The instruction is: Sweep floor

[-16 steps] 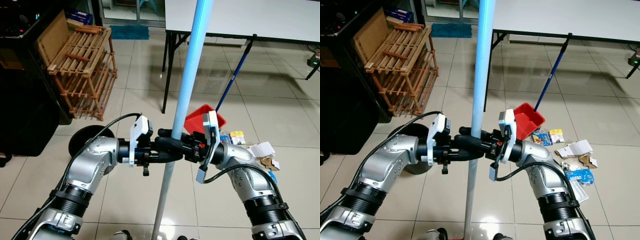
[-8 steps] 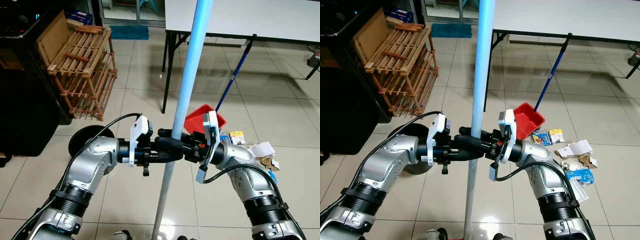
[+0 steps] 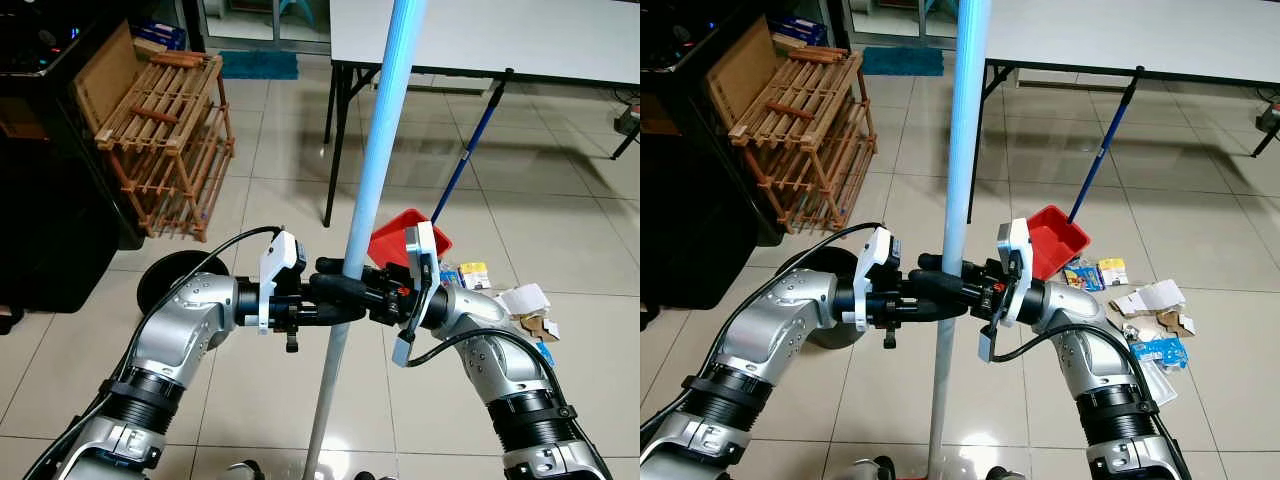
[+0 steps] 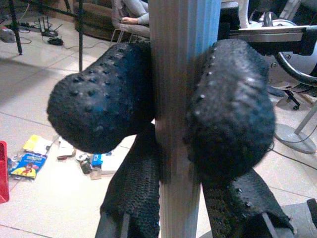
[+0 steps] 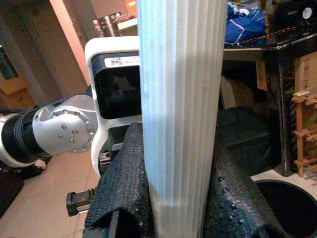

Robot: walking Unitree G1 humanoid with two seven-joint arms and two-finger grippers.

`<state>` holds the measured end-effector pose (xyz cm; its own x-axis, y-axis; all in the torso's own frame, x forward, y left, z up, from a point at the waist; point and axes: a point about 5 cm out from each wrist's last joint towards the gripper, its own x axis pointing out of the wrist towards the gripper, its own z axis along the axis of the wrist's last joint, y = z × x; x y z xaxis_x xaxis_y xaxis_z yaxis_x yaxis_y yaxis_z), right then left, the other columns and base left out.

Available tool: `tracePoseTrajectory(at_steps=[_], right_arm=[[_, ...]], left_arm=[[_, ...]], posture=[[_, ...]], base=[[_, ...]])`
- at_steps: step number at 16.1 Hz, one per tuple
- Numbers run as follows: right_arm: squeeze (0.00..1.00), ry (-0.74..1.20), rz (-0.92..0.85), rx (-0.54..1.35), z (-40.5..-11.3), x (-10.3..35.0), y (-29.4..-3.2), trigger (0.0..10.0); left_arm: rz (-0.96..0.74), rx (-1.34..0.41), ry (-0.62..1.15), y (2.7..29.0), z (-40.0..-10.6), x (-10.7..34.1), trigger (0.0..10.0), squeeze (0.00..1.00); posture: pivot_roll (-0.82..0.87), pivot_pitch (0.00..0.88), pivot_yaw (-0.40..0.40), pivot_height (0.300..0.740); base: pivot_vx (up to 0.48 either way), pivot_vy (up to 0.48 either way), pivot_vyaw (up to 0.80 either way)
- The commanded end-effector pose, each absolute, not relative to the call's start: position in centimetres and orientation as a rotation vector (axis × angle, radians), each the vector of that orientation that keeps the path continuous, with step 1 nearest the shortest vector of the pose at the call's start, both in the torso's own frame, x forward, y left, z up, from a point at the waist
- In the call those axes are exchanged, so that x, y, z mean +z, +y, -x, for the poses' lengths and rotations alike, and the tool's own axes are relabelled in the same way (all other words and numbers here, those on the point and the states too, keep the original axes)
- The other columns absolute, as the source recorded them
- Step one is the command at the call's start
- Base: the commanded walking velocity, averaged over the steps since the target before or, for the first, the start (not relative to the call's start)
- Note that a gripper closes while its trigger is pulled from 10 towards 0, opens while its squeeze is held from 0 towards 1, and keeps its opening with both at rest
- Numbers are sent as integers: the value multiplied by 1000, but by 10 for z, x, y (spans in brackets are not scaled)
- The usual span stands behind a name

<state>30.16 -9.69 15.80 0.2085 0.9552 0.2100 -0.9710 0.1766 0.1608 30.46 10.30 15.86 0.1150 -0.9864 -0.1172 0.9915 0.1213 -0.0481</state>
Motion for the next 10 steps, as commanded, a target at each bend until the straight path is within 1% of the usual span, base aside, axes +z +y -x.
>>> tracePoseTrajectory(at_steps=[1, 10], right_arm=[[0, -89, -310, 1358, -302, 162, -99, 10000], [0, -91, -310, 1359, -302, 161, -98, 10000]], left_arm=[[-49, -1494, 93, 97, -302, 167, 0, 0], [-50, -1501, 94, 96, -302, 167, 0, 0]], posture=[[61, 171, -62, 740], [60, 164, -58, 740]], base=[[0, 0, 0], [0, 0, 0]])
